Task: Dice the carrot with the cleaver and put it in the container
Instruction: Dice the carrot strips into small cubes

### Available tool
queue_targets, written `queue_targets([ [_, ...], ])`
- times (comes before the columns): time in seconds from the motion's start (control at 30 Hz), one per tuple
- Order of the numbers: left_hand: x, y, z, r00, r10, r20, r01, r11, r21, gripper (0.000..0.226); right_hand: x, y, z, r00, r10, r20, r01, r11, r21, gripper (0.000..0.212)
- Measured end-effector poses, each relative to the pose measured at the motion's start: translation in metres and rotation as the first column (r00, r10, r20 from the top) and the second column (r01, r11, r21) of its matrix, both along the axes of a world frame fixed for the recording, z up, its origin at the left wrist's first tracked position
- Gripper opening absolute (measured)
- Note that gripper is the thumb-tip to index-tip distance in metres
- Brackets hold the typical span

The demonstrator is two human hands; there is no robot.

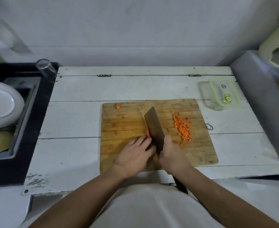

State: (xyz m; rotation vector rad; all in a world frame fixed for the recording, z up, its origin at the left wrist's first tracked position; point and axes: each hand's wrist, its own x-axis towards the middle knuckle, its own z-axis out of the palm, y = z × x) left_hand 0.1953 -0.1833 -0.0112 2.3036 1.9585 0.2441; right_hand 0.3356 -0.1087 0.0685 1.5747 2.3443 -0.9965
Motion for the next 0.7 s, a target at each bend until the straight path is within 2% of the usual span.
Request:
queue_targets([
  [0.13, 0.007, 0.004, 0.009, 0.998, 0.059, -0.026, -0.06, 0.997, -0.048, 0.031, 0.009, 0.008, 0.004, 1.0, 0.005, 0.008, -0.005, 1.0, -0.026, 0.022],
  [0.33, 0.021, 0.017, 0.027, 0.938, 0.326, 0.116, -0.313, 0.943, -0.114, 0.021, 0.027, 0.025, 0.011, 0.999, -0.042, -0.027, 0.041, 0.999, -0.027, 0.024],
  [0.43, 0.025, 0.029, 0.029, 0.836, 0.521, 0.174, -0.487, 0.849, -0.204, 0.01, 0.034, 0.027, 0.015, 0.997, -0.044, -0.068, 0.041, 0.998, -0.042, 0.025],
  [0.53, 0.024, 0.039, 0.032, 0.611, 0.741, 0.28, -0.662, 0.671, -0.333, 0.017, 0.039, 0.02, 0.018, 0.997, -0.041, -0.064, 0.04, 0.999, -0.012, 0.027],
  [0.57, 0.024, 0.041, 0.032, 0.569, 0.774, 0.276, -0.69, 0.633, -0.351, 0.018, 0.04, 0.018, 0.018, 0.998, -0.034, -0.047, 0.034, 0.999, 0.014, 0.028],
  [0.6, 0.024, 0.042, 0.032, 0.557, 0.791, 0.252, -0.708, 0.611, -0.355, 0.018, 0.04, 0.016, 0.019, 0.999, -0.018, -0.029, 0.019, 0.999, 0.041, 0.028],
  [0.7, 0.021, 0.043, 0.028, 0.597, 0.788, 0.147, -0.688, 0.598, -0.412, 0.022, 0.036, 0.011, 0.023, 1.0, 0.022, 0.002, -0.022, 0.997, 0.078, 0.027],
])
